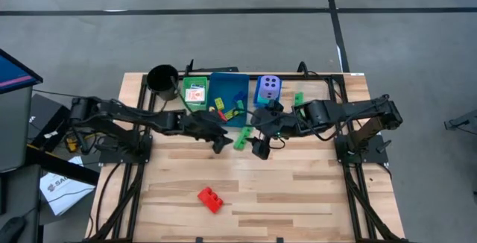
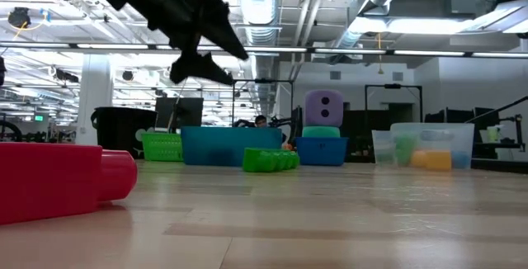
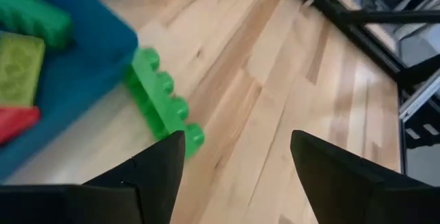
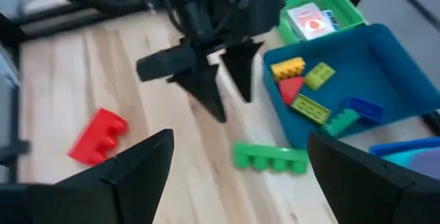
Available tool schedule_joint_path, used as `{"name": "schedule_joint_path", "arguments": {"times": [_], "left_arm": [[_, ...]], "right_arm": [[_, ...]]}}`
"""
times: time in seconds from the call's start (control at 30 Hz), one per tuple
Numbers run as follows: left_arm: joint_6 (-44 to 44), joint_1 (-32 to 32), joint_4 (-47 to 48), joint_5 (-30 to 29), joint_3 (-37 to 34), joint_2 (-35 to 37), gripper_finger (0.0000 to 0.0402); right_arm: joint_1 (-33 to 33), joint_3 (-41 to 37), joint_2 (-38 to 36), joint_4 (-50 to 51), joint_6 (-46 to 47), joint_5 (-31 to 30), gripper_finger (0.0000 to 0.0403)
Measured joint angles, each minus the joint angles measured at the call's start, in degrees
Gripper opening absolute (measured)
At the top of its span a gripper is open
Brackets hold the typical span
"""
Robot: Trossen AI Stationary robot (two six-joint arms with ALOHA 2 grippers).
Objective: Pick & Place Toys
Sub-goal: Put the large green game piece into the transparent bin
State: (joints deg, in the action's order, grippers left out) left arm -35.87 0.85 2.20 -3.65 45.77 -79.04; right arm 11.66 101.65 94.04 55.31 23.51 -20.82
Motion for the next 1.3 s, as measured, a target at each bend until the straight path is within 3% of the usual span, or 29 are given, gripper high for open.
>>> {"name": "schedule_joint_path", "arguments": {"times": [0.33, 0.83, 1.1, 1.3], "left_arm": [[-8.9, -0.3, -5.8, -1.1, 0.0, -9.7, 0.0262], [-11.7, 1.2, -9.9, -5.2, 0.1, -14.5, 0.0266], [-14.1, 2.2, -16.8, 0.9, 0.1, -19.1, 0.0266], [-15.9, 2.0, -16.9, 5.1, 0.0, -21.3, 0.0265]], "right_arm": [[0.3, 0.0, -1.4, 1.8, -4.4, -0.2, 0.0329], [-0.9, 0.1, -1.0, -2.1, -6.0, 0.2, 0.0329], [-0.9, 0.1, -1.0, -2.6, -5.6, 0.2, 0.0329], [-0.9, 0.0, -1.0, -3.0, -5.5, 0.2, 0.0329]]}}
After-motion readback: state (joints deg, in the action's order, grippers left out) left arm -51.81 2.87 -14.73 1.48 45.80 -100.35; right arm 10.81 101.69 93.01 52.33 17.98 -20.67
